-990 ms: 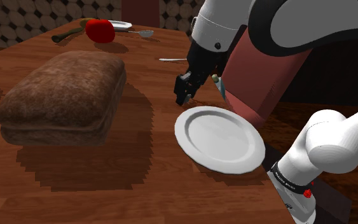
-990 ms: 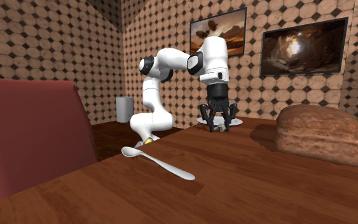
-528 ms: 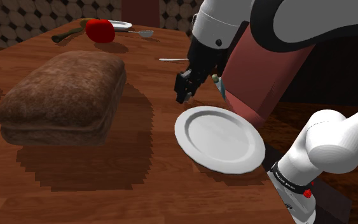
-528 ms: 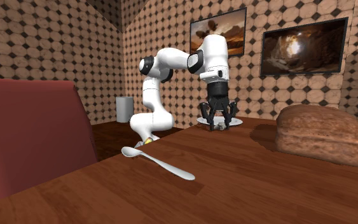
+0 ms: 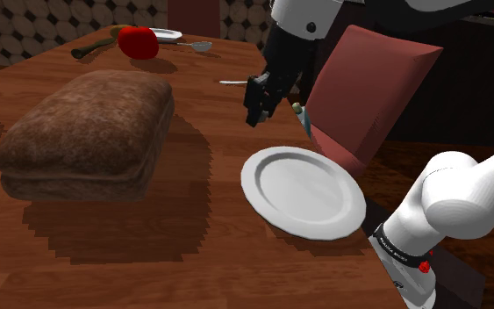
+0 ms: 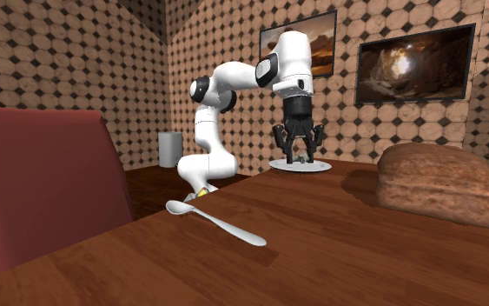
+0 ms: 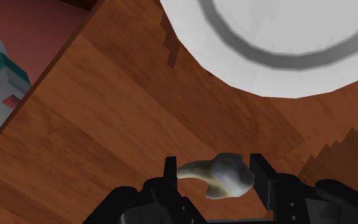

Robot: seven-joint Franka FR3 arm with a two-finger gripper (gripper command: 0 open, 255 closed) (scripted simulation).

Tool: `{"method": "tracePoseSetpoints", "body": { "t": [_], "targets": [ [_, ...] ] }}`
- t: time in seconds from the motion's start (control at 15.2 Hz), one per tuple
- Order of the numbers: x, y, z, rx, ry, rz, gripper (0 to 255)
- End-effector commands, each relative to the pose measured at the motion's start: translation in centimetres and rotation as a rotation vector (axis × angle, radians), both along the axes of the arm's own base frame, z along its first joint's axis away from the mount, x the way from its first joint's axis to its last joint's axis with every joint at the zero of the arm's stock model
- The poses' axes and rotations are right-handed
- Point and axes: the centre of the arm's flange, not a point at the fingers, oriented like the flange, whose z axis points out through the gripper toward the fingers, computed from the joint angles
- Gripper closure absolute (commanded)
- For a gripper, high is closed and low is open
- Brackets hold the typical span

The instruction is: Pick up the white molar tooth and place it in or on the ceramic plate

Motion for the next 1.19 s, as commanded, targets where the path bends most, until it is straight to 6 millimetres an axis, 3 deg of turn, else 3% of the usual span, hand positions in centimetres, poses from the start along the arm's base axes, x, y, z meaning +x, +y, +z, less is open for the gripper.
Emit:
{"method": "tracePoseSetpoints", "body": {
  "t": [0.0, 0.4, 1.12],
  "targets": [
    [0.1, 0.1, 1.2, 0.0, 0.0, 0.0, 255],
    [0.1, 0.1, 4.0, 0.0, 0.0, 0.0, 255],
    [-14.1, 3.1, 4.7, 0.0, 0.0, 0.0, 255]
  ]
}}
